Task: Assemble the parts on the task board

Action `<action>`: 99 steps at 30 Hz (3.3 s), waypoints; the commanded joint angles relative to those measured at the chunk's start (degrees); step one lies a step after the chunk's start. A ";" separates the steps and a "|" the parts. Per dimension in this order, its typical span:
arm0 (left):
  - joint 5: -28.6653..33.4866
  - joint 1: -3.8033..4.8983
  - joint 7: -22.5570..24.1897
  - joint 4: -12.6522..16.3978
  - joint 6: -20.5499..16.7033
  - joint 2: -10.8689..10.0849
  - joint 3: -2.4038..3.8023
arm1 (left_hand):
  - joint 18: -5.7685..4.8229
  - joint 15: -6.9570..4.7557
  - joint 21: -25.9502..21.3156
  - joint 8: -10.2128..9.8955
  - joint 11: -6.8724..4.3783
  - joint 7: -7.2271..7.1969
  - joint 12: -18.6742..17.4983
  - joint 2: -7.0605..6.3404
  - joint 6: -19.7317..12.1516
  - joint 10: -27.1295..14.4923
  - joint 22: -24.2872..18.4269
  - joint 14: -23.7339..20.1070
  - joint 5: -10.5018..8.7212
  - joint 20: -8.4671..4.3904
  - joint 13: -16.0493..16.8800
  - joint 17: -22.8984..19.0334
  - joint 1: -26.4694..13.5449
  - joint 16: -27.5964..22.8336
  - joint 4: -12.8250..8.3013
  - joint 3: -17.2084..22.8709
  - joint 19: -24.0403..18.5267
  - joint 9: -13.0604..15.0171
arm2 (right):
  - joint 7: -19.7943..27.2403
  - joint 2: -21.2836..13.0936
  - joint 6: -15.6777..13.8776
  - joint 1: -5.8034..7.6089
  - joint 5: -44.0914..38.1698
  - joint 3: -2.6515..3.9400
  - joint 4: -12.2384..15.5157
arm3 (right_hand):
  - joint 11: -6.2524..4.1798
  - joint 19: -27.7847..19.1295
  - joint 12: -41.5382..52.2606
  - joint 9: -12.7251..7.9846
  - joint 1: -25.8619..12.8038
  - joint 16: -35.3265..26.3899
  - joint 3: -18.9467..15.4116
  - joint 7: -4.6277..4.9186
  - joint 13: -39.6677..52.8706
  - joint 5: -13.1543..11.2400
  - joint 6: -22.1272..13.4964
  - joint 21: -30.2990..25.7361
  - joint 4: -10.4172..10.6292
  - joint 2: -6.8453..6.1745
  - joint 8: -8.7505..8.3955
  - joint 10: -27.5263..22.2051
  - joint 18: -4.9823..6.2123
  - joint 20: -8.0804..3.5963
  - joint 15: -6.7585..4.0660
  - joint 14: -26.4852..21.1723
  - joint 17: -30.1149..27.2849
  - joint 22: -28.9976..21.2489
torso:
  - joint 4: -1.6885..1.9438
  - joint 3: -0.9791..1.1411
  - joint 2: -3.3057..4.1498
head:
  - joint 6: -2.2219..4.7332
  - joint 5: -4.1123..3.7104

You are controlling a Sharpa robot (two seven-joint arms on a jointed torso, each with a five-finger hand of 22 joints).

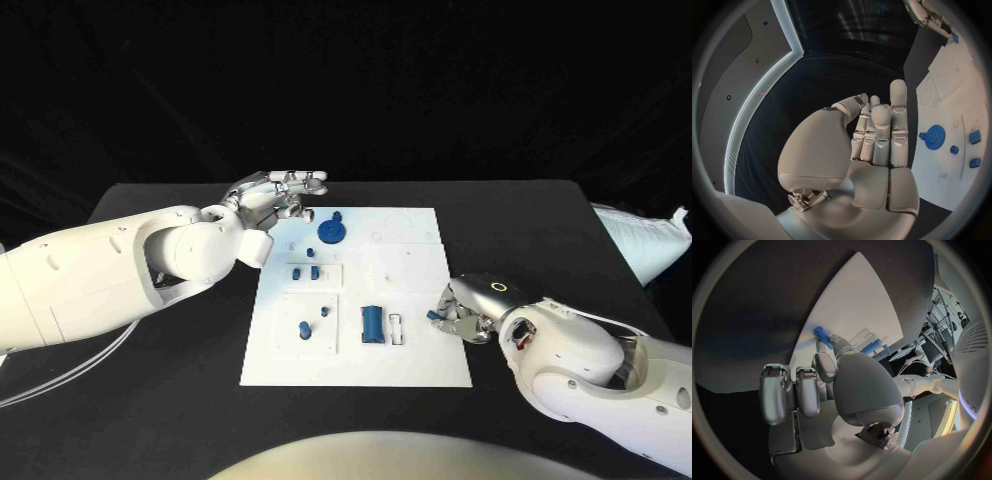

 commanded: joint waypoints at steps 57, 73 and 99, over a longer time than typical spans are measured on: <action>-0.62 0.03 0.95 0.57 1.54 0.34 0.04 | 1.03 0.28 -0.61 0.71 -0.08 -0.12 1.43 0.92 -0.55 -1.32 -0.26 -0.53 -0.46 0.30 0.08 -0.51 -2.53 0.21 0.99 -0.73 -0.34 -0.02 | -1.47 6.06 -6.64 0.43 28.98 -0.23 -1.30 | -1.66 2.99 4.86 3.03 -13.15 1.25 8.19 -2.49 3.88 -3.56 4.33 0.93 -0.30 -1.81 1.93 3.37 -0.86 -1.13 -1.44 5.54 12.30 8.41 | -0.04 0.04 0.01 | -0.32 0.63; -0.80 0.03 0.60 0.61 1.78 0.37 0.04 | 1.04 0.27 -0.63 0.71 -0.09 -0.13 1.44 0.91 -0.58 -1.36 -0.27 -0.54 -0.46 0.30 0.08 -0.54 -2.52 0.20 0.97 -0.74 -0.34 -0.02 | -1.66 6.51 -5.55 0.45 27.41 -0.23 -1.27 | -1.75 3.01 5.39 3.22 -13.19 1.26 8.04 -2.58 4.21 -3.63 4.45 0.95 -0.19 -1.82 2.10 3.49 -0.86 -1.20 -1.51 5.54 12.31 8.45 | -0.04 0.04 0.03 | -0.34 0.52; -1.97 0.04 0.41 0.82 2.23 0.24 0.04 | 1.07 0.24 -0.71 0.73 -0.11 -0.14 1.62 0.84 -0.79 -1.61 -0.34 -0.74 -0.46 0.30 0.06 -1.00 -2.22 0.07 0.69 -0.74 -0.36 -0.04 | -1.59 7.29 -3.83 0.60 25.46 -0.23 -1.97 | -1.71 2.94 4.97 6.11 -18.63 1.11 -3.73 -2.57 4.96 -16.91 3.62 0.77 10.52 -1.33 3.29 3.55 -0.83 -1.36 -1.55 5.50 12.13 8.35 | -0.03 0.02 -0.03 | -0.37 0.74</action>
